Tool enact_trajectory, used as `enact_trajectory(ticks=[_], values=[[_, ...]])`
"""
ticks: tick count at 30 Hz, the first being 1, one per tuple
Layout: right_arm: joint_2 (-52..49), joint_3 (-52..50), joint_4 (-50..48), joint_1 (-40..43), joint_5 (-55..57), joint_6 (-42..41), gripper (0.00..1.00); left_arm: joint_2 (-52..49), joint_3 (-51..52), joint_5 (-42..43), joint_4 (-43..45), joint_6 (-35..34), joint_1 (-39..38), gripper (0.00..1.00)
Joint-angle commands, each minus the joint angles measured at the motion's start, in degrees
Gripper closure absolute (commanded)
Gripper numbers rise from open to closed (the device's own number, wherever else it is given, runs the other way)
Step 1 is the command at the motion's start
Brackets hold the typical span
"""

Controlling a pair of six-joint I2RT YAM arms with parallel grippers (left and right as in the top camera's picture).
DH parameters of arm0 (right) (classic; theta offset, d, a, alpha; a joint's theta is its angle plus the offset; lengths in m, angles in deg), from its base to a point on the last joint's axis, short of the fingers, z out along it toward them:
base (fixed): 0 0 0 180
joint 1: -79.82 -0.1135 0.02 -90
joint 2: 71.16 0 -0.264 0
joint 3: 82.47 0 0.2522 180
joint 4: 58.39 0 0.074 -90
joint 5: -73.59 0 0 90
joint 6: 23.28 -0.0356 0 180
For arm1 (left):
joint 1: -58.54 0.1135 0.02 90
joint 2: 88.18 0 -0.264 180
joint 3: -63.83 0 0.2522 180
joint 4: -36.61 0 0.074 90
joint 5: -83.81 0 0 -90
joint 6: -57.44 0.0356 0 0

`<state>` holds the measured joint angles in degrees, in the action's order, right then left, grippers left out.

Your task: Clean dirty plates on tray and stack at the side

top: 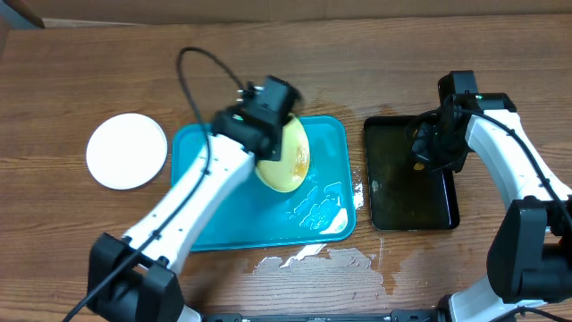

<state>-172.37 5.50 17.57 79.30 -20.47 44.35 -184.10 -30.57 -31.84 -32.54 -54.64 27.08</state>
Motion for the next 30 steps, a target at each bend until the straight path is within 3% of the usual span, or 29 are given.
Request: enact_trajectory(ticks=[1, 3, 10, 17, 20, 23, 30], values=[[0.15, -0.2, -0.28, -0.11, 0.59, 0.37, 0.96, 0.28, -1.62, -19.52, -0.33, 0.72, -8.5, 0.96], [0.15, -0.2, -0.46, -0.11, 0.59, 0.37, 0.96, 0.28, -1.62, -30.49, -0.33, 0.72, -14.88, 0.96], [0.15, -0.28, -0.46, -0.11, 0.59, 0.37, 0.96, 0.28, -1.62, -50.75, -0.28, 0.72, -26.21, 0.96], [0.15, -0.28, -0.61, -0.11, 0.55, 0.37, 0.96, 0.26, -1.6, -52.92, -0.22, 0.68, -29.31, 0.96], [0.15, -0.28, -0.63, -0.11, 0.02, 0.37, 0.96, 0.26, -1.6, -51.17, -0.09, 0.13, -28.72, 0.96], [0.15, -0.28, -0.66, -0.11, -1.14, 1.31, 0.96, 0.26, -1.6, -44.19, -0.17, -0.98, -27.21, 0.96], [0.15, -0.28, -0.66, -0.11, -3.54, 2.95, 0.96, 0.26, -1.55, -14.84, -1.2, -4.55, -18.71, 0.96]])
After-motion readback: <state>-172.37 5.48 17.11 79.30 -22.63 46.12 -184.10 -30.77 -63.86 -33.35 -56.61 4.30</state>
